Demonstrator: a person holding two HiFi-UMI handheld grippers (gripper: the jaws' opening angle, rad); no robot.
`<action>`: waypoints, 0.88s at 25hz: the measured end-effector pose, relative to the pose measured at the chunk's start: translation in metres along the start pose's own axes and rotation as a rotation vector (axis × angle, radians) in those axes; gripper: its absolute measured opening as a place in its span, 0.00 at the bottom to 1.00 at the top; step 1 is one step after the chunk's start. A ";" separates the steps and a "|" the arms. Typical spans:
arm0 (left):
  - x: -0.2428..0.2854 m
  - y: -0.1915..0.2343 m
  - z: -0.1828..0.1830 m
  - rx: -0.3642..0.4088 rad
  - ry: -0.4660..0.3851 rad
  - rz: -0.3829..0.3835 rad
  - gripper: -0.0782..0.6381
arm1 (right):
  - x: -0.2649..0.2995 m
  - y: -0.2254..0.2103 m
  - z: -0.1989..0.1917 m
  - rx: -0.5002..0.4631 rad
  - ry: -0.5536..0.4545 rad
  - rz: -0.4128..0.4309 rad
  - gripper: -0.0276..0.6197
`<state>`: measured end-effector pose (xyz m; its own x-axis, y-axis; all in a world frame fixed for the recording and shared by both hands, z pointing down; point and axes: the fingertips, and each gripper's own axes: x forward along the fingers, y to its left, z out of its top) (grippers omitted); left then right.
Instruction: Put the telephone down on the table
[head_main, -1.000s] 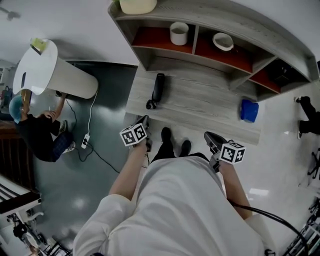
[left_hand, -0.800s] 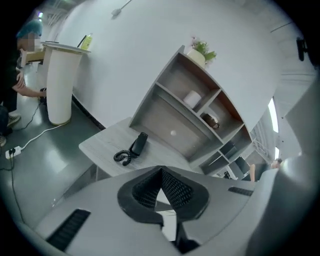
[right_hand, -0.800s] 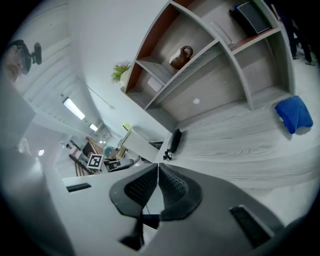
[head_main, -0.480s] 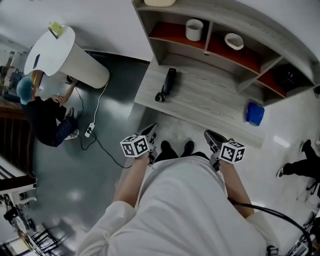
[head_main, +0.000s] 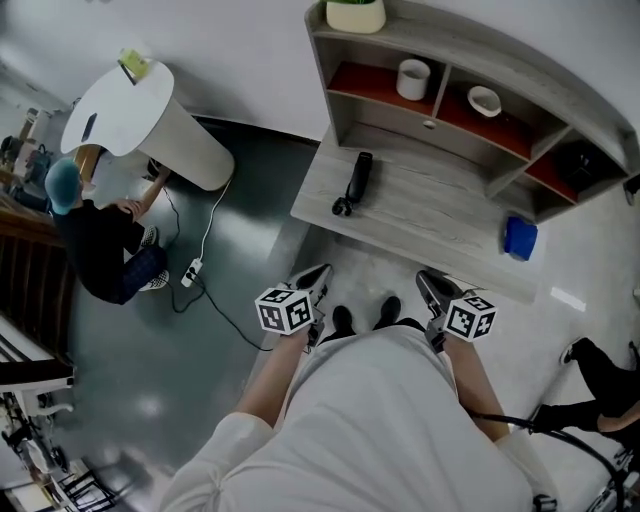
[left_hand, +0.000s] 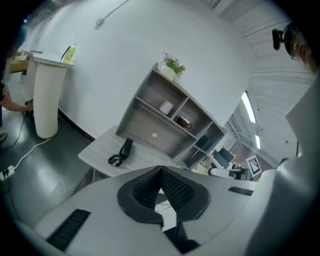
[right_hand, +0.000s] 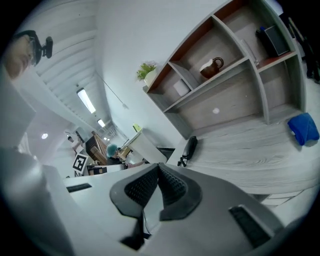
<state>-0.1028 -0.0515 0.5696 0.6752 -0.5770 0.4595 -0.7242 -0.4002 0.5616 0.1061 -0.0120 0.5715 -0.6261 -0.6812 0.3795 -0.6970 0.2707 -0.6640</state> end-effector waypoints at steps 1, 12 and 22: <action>-0.003 0.000 0.000 0.022 0.010 -0.004 0.12 | 0.003 0.005 0.000 -0.013 -0.002 -0.002 0.07; -0.011 0.011 -0.004 0.024 0.044 -0.046 0.12 | 0.011 0.028 0.002 -0.045 -0.015 -0.028 0.07; -0.011 0.018 0.003 0.037 0.060 -0.053 0.12 | 0.016 0.035 0.000 -0.039 -0.011 -0.040 0.07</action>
<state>-0.1240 -0.0542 0.5731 0.7195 -0.5110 0.4704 -0.6908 -0.4558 0.5613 0.0716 -0.0127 0.5544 -0.5936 -0.6994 0.3982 -0.7346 0.2688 -0.6229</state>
